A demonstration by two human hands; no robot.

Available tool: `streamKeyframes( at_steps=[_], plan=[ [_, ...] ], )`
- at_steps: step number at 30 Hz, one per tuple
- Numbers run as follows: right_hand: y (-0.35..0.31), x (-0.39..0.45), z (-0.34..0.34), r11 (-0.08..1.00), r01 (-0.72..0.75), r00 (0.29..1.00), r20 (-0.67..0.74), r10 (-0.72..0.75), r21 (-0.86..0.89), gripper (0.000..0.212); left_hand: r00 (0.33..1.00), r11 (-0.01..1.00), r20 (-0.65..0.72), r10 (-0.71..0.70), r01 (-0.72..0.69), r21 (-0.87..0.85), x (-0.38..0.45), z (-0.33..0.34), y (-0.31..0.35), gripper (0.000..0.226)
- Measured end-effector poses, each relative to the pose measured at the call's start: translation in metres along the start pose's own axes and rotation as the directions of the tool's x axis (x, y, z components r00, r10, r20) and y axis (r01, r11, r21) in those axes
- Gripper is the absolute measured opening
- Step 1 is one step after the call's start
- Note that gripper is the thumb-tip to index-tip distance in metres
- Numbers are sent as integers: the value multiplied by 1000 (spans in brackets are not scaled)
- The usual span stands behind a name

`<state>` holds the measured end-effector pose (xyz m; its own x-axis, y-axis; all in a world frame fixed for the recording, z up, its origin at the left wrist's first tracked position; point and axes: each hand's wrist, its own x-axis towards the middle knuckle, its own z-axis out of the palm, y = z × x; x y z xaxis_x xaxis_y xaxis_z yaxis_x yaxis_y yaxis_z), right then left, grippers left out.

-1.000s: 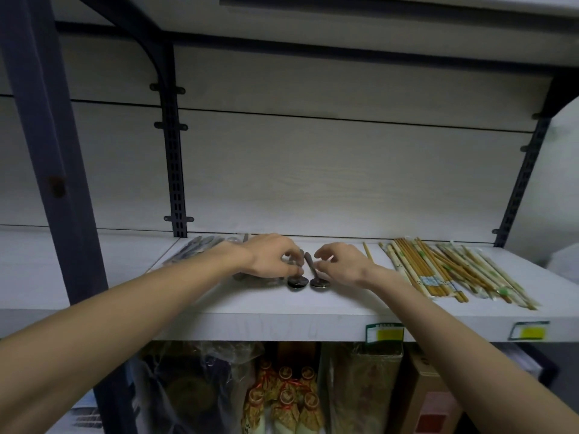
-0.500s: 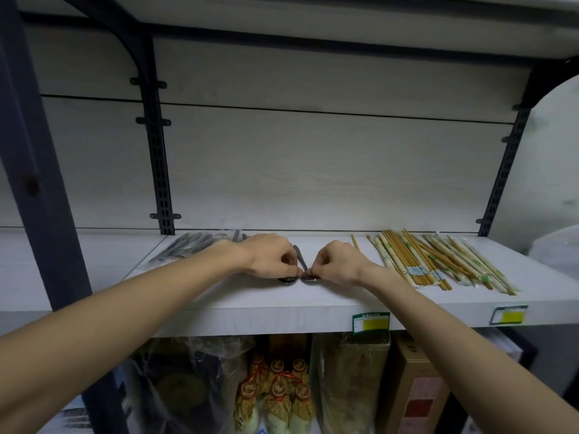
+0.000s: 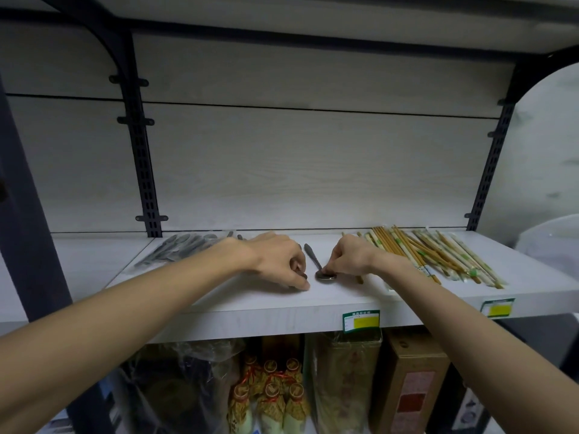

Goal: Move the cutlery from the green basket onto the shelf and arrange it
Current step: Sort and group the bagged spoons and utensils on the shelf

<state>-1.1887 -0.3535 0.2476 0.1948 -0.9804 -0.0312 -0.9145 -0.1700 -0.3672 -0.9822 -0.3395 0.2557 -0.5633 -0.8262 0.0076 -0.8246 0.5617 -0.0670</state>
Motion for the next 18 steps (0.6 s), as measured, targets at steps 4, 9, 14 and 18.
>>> streamKeyframes(
  at_steps=[4, 9, 14, 18],
  plan=[
    [7, 1, -5, 999, -21, 1000, 11, 21, -42, 37, 999, 999, -34, 33, -32, 6, 6, 7, 6, 69],
    [-1, 3, -14, 994, 30, 998, -48, -35, -106, 26, 997, 998, -74, -5, 0, -64, -4, -1, 2, 81],
    [-38, 13, -10, 984, 166, 966, -192, -176, -67, 20, 980, 991, -150, -132, 126, -50, -20, -16, -38, 60],
    [-77, 23, 12, 975, 197, 976, -70, -204, -103, 25, 962, 965, -105, -253, 258, 37, -38, -7, -74, 51]
  ],
)
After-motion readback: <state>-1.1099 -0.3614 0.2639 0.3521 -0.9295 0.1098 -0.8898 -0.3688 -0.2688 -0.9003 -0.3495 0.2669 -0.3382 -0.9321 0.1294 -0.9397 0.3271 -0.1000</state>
